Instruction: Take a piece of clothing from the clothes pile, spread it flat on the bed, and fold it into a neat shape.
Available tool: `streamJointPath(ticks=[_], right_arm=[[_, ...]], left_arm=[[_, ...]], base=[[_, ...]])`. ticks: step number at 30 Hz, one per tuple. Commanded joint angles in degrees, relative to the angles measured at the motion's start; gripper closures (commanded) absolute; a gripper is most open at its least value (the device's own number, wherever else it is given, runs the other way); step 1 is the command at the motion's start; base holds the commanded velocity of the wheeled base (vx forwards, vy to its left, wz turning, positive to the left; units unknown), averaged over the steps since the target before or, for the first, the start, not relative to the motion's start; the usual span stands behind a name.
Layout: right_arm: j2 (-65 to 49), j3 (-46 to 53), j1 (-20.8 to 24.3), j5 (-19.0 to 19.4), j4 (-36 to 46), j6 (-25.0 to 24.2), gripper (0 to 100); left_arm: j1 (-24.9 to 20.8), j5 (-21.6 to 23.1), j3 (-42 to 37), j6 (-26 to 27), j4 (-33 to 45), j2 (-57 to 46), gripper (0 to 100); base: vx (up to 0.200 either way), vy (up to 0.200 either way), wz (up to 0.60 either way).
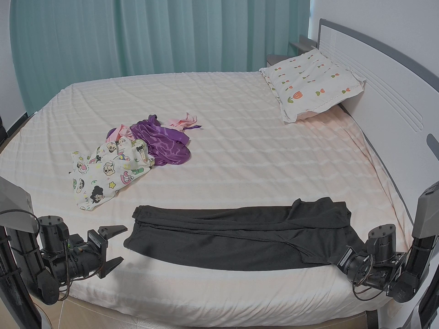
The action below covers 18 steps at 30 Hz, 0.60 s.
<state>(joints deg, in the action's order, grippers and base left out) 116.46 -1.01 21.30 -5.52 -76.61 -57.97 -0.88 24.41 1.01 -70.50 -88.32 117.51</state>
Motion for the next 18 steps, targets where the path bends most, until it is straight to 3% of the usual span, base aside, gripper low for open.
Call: streamJointPath(ticks=[1,9,10,18], right_arm=[[0.09,1.01,0.15,-0.01,0.32,0.4,100],[0.0,1.01,0.5,-0.1,0.67,0.57,100],[-0.09,1.01,0.5,-0.01,0.67,0.75,0],[-1.76,1.01,0.15,-0.1,0.05,0.84,0]], left_arm=[[0.0,0.03,-0.92,0.01,-0.01,0.09,0],[0.0,0.03,-0.92,0.01,-0.01,0.36,0],[0.0,0.03,-0.92,0.1,-0.01,0.36,0],[0.0,-0.06,-0.92,0.1,-0.01,0.36,0]], base=[[0.0,0.0,0.0],[0.0,0.0,0.0],[0.0,0.0,0.0],[0.0,0.0,0.0]])
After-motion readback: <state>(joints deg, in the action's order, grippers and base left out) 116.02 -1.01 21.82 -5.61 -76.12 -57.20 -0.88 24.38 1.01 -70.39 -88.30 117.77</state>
